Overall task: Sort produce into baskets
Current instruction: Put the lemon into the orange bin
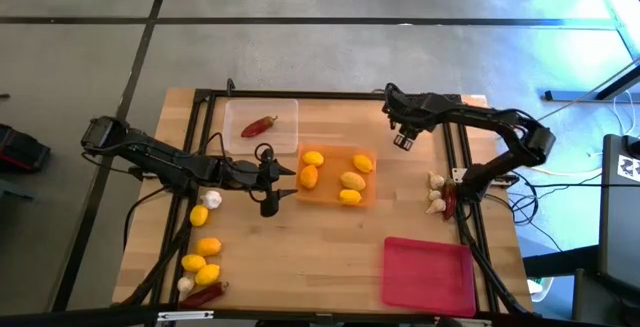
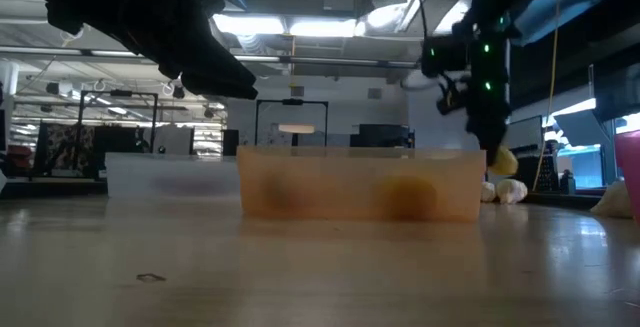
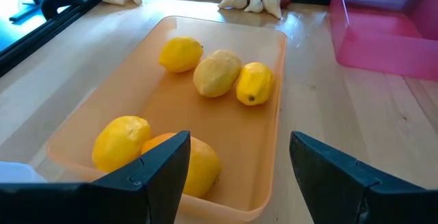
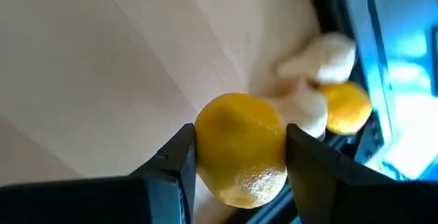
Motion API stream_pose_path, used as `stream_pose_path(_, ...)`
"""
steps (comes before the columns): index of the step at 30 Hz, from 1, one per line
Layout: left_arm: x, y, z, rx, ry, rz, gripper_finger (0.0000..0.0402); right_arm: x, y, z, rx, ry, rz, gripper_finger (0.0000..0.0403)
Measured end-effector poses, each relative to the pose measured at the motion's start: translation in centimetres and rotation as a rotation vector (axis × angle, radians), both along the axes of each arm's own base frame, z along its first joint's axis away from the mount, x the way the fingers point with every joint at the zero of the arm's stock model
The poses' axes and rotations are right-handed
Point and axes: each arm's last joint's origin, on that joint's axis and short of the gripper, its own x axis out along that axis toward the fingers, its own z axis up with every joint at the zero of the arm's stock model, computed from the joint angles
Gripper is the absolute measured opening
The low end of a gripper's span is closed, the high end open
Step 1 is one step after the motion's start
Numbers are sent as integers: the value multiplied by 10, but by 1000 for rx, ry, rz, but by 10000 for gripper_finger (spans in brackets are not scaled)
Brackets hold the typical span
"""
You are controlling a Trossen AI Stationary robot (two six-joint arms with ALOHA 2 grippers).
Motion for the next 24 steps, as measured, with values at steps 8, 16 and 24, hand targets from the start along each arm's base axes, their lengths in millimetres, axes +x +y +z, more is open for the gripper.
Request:
stream_pose_path(8,0,0,0,4,0,0,246,33,34,41,-25,-230,136,159)
stream_pose_path(16,0,0,0,4,0,2,246,70,70,55,40,-514,340,160)
stream_pose_path(24,0,0,0,4,0,2,246,93,91,51,50,-609,441,160)
